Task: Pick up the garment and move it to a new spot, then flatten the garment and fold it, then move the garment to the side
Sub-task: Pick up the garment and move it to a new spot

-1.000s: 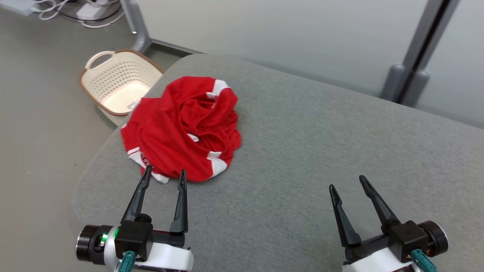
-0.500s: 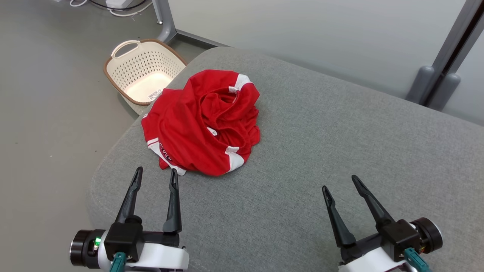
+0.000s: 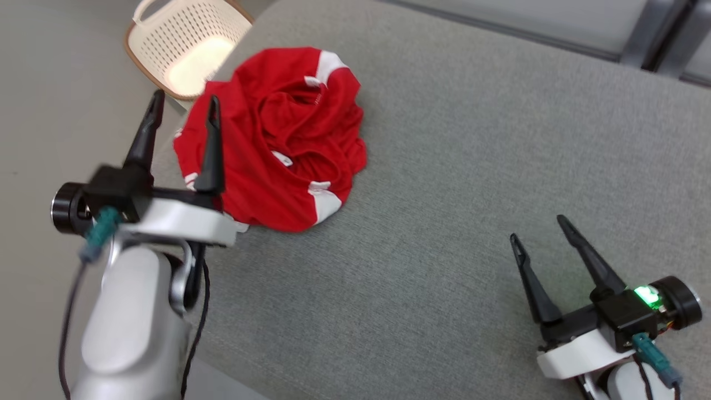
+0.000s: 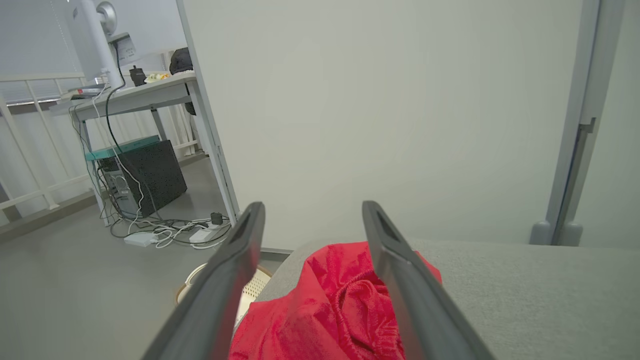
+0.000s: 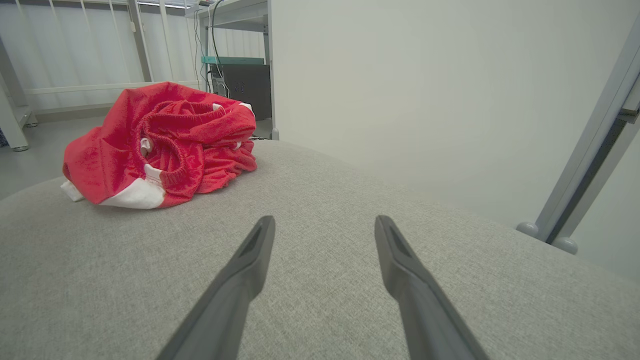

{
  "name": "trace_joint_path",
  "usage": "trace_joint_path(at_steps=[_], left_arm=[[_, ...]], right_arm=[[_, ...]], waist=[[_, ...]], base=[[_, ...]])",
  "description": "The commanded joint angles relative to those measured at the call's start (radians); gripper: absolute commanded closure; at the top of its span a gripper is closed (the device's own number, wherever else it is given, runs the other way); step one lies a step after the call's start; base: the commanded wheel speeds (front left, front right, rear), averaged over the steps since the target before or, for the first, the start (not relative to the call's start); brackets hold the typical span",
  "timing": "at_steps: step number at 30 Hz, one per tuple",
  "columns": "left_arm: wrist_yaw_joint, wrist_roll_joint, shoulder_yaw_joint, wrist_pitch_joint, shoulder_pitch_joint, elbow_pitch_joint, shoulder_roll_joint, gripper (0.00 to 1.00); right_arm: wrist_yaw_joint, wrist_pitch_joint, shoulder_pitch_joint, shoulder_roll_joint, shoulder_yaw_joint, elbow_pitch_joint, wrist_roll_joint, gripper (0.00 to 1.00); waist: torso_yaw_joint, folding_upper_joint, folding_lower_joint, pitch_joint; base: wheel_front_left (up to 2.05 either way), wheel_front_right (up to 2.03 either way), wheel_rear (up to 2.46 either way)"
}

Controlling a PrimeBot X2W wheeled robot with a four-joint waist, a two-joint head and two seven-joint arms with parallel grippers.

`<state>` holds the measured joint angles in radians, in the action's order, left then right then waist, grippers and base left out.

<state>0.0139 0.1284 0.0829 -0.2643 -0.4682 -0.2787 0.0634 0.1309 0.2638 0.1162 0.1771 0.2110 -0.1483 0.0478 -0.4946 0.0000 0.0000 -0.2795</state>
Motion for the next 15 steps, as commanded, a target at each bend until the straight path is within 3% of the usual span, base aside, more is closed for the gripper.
trace_joint_path(at_steps=[1,4,5,6,9,15], left_arm=[[0.023,0.045,-0.025,0.000,-0.069,-0.081,0.002,0.00],[0.059,0.100,-0.052,0.004,-0.234,-0.275,0.012,0.00],[0.059,0.100,-0.052,0.004,-0.234,-0.275,0.012,0.00],[0.078,0.140,-0.066,0.030,-0.326,-0.391,0.021,0.00],[0.098,0.170,-0.060,0.091,-0.442,-0.530,0.043,0.00],[0.116,0.242,-0.026,0.225,-0.566,-0.688,0.046,0.00]], right_arm=[[0.000,0.001,0.018,0.016,-0.003,0.005,0.006,0.00],[0.000,0.001,0.035,0.041,-0.009,0.004,0.013,0.00],[0.000,0.001,0.035,0.041,-0.009,0.004,0.013,0.00],[0.000,0.001,0.049,0.054,-0.016,0.008,0.016,0.00],[0.000,0.001,0.064,0.068,-0.025,0.011,0.020,0.00],[-0.001,0.000,0.081,0.079,-0.053,0.012,0.020,0.00]], waist=[[0.037,0.0000,0.0000,-0.075],[0.059,0.0000,0.0000,-0.122],[0.059,0.0000,0.0000,-0.122],[0.074,0.0000,0.0000,-0.152],[0.097,0.0000,0.0000,-0.190],[0.123,0.0000,0.0000,-0.239]], base=[[0.00,0.00,0.00],[0.00,0.00,0.00],[0.00,0.00,0.00],[0.00,0.00,0.00],[0.00,0.00,0.00],[0.00,0.00,0.00]])
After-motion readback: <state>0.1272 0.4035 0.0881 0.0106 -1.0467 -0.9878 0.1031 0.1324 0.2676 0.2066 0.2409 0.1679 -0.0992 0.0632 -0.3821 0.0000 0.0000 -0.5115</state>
